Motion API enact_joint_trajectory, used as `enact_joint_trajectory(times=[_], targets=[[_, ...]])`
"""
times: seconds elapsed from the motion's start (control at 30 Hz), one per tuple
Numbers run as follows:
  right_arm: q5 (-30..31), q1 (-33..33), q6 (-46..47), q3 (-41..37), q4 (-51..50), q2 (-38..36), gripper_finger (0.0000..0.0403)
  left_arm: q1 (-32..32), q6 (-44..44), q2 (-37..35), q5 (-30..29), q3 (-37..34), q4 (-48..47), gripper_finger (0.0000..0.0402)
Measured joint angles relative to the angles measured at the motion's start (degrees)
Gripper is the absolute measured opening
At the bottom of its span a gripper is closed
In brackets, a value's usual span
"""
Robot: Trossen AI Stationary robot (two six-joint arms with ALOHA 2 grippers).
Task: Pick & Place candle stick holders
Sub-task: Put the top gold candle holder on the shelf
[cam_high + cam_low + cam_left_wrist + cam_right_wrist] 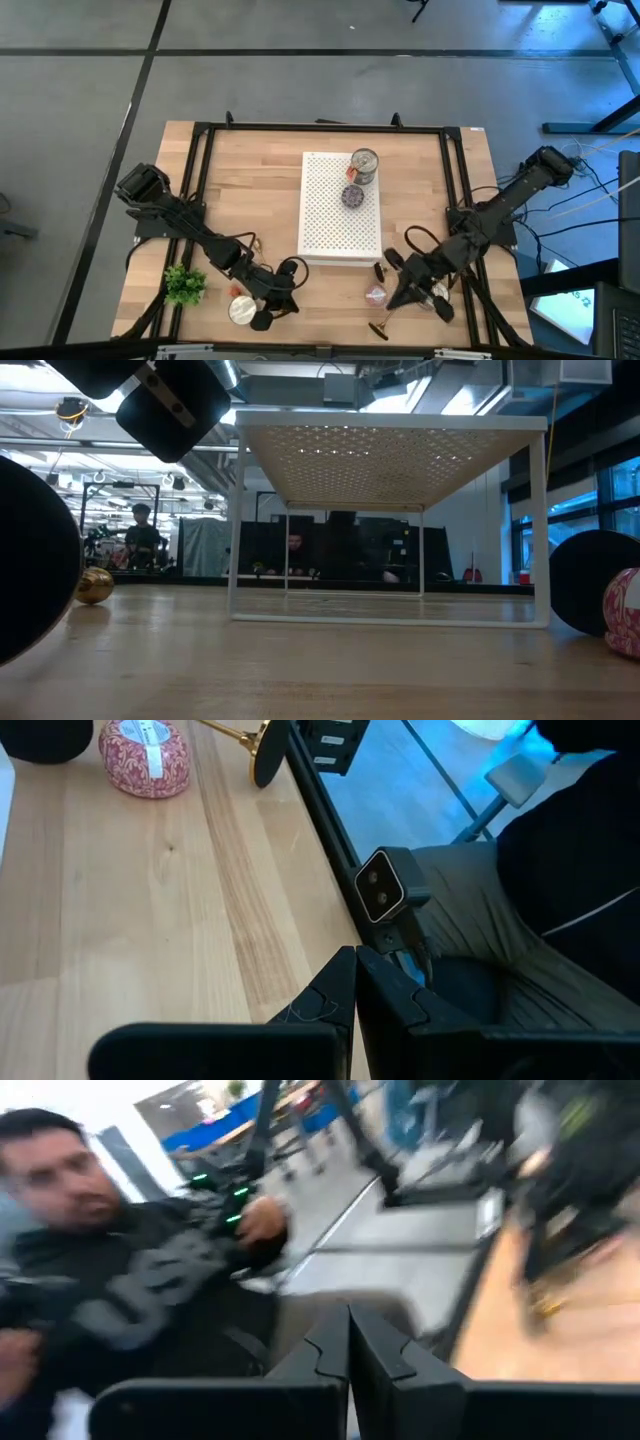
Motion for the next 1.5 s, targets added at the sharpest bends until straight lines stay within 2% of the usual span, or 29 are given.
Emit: enact_joint_trajectory(times=[0.1,0.27,0.37,0.73,0.97,1.13,1.33,1.5], targets=[[-0.01,1.83,9.39,-0.01,-4.36,-0.02,0.0000,0.00,0.04,0.00,0.00,0.00,0.00,0.0006],[9.52,6.22,21.67,-0.04,-14.50,-0.02,0.0000,0.00,-0.31,0.00,0.00,0.00,0.00,0.0006],[13.29,8.32,28.91,-0.07,-18.84,0.00,0.0000,0.00,-0.33,0.00,0.00,0.00,0.00,0.0006],[14.72,12.97,53.55,-0.07,-36.89,0.00,0.0000,0.00,-0.07,0.00,-0.02,0.00,0.00,0.0006],[17.17,12.67,63.58,-0.09,-47.97,0.00,0.0000,0.00,-0.09,0.00,-0.26,0.00,0.00,0.0006],[19.31,10.58,63.31,-0.09,-51.19,0.00,0.0000,0.00,-0.03,0.00,-0.26,0.00,0.00,0.0006],[17.58,7.17,47.60,-0.11,-52.11,0.00,0.0000,0.00,0.06,0.00,-0.26,0.00,0.00,0.0006],[14.82,6.49,40.01,-0.11,-53.77,0.00,0.0000,0.00,0.06,0.00,-0.26,0.00,-0.01,0.0006]])
